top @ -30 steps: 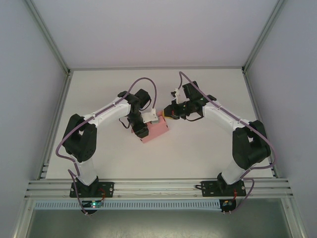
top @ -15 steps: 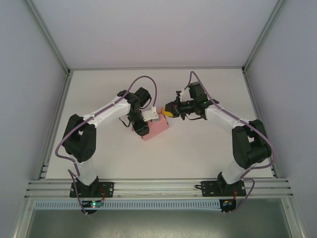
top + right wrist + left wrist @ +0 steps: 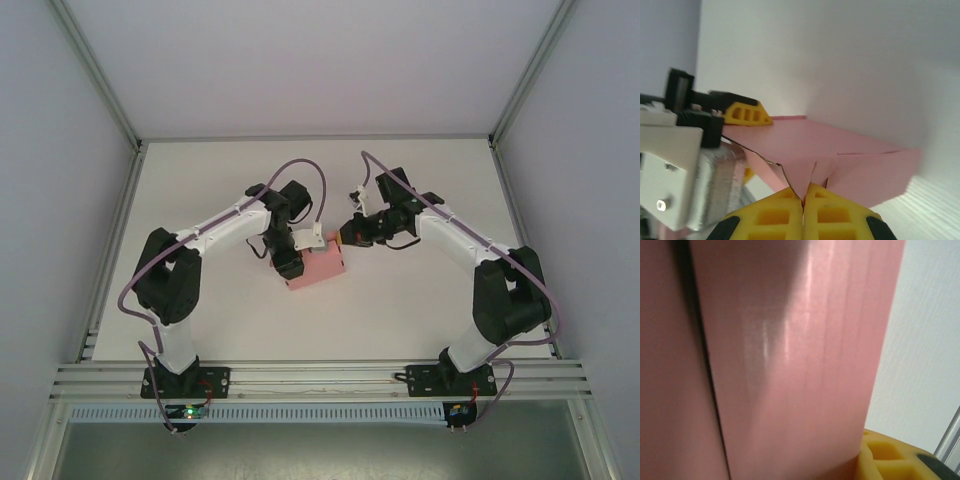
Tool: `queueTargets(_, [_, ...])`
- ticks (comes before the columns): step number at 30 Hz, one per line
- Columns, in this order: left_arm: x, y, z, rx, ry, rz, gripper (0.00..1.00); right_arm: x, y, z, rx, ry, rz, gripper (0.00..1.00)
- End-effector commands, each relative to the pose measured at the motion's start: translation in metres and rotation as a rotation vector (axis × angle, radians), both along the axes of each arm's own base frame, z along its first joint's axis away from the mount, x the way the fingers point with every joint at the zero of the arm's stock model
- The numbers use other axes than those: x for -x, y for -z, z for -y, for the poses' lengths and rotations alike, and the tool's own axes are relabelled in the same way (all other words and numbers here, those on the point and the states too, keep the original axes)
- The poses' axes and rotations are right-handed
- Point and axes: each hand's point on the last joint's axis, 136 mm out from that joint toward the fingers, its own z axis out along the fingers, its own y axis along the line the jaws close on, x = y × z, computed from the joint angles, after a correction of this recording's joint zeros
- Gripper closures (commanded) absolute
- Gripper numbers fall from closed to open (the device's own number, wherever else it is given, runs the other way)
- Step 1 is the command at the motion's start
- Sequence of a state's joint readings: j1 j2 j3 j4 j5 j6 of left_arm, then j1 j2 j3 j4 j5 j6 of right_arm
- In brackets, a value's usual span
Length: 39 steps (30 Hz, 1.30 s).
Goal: Assemble paper box
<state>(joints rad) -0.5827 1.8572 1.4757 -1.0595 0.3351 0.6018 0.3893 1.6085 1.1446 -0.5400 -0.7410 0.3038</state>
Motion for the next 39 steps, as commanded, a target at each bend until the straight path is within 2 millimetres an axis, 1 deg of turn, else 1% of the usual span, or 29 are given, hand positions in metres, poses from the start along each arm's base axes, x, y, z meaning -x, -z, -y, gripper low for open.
queueTargets(1, [-0.023, -0.012, 0.022, 0.081, -0.011, 0.066, 0.67, 0.04, 0.04, 0.007, 0.16, -0.154, 0.012, 1.0])
queueTargets(3, [-0.026, -0.013, 0.022, 0.08, -0.018, 0.073, 0.67, 0.041, 0.045, 0.007, 0.194, -0.169, 0.064, 1.0])
queueTargets(7, [-0.034, -0.016, 0.026, 0.086, -0.063, 0.09, 0.67, 0.037, 0.056, 0.017, 0.31, -0.139, 0.155, 1.0])
queueTargets(12, [-0.039, -0.014, 0.028, 0.093, -0.09, 0.1, 0.67, 0.047, 0.072, 0.013, 0.325, -0.162, 0.24, 1.0])
queueTargets(14, [-0.041, -0.014, 0.027, 0.091, -0.101, 0.106, 0.67, 0.047, 0.081, 0.017, 0.363, -0.149, 0.263, 1.0])
queueTargets(16, [-0.044, -0.015, 0.028, 0.096, -0.116, 0.118, 0.67, 0.049, 0.085, 0.018, 0.386, -0.15, 0.291, 1.0])
queueTargets(20, [-0.047, -0.022, 0.032, 0.128, -0.13, 0.133, 0.64, 0.04, 0.078, 0.017, 0.389, -0.098, 0.359, 1.0])
queueTargets(21, [-0.048, -0.025, 0.033, 0.135, -0.135, 0.142, 0.62, 0.038, 0.075, 0.017, 0.391, -0.091, 0.377, 1.0])
queueTargets(23, [-0.051, -0.032, 0.033, 0.148, -0.149, 0.164, 0.62, 0.038, 0.072, 0.019, 0.408, -0.087, 0.419, 1.0])
queueTargets(24, [-0.053, -0.033, 0.033, 0.148, -0.158, 0.174, 0.59, 0.039, 0.072, 0.02, 0.408, -0.087, 0.426, 1.0])
queueTargets(26, [-0.057, -0.039, 0.032, 0.151, -0.174, 0.198, 0.57, 0.046, 0.075, 0.017, 0.38, -0.101, 0.43, 1.0])
queueTargets(27, [-0.058, -0.04, 0.032, 0.154, -0.181, 0.203, 0.51, 0.048, 0.078, 0.017, 0.381, -0.099, 0.429, 1.0])
queueTargets(29, [-0.06, -0.045, 0.033, 0.164, -0.195, 0.213, 0.46, 0.048, 0.085, 0.02, 0.426, -0.078, 0.416, 1.0])
queueTargets(30, [-0.061, -0.047, 0.033, 0.164, -0.199, 0.217, 0.39, 0.048, 0.087, 0.021, 0.446, -0.073, 0.418, 1.0])
queueTargets(31, [-0.063, -0.049, 0.034, 0.165, -0.209, 0.223, 0.37, 0.047, 0.088, 0.021, 0.466, -0.063, 0.428, 1.0])
queueTargets(34, [-0.067, -0.055, 0.035, 0.171, -0.224, 0.233, 0.31, 0.042, 0.082, 0.017, 0.455, -0.026, 0.438, 1.0])
queueTargets(36, [-0.068, -0.059, 0.036, 0.175, -0.231, 0.234, 0.24, 0.037, 0.077, 0.018, 0.458, 0.009, 0.44, 1.0])
queueTargets(39, [-0.066, -0.064, 0.034, 0.174, -0.234, 0.24, 0.23, 0.032, 0.069, 0.015, 0.446, 0.039, 0.435, 1.0])
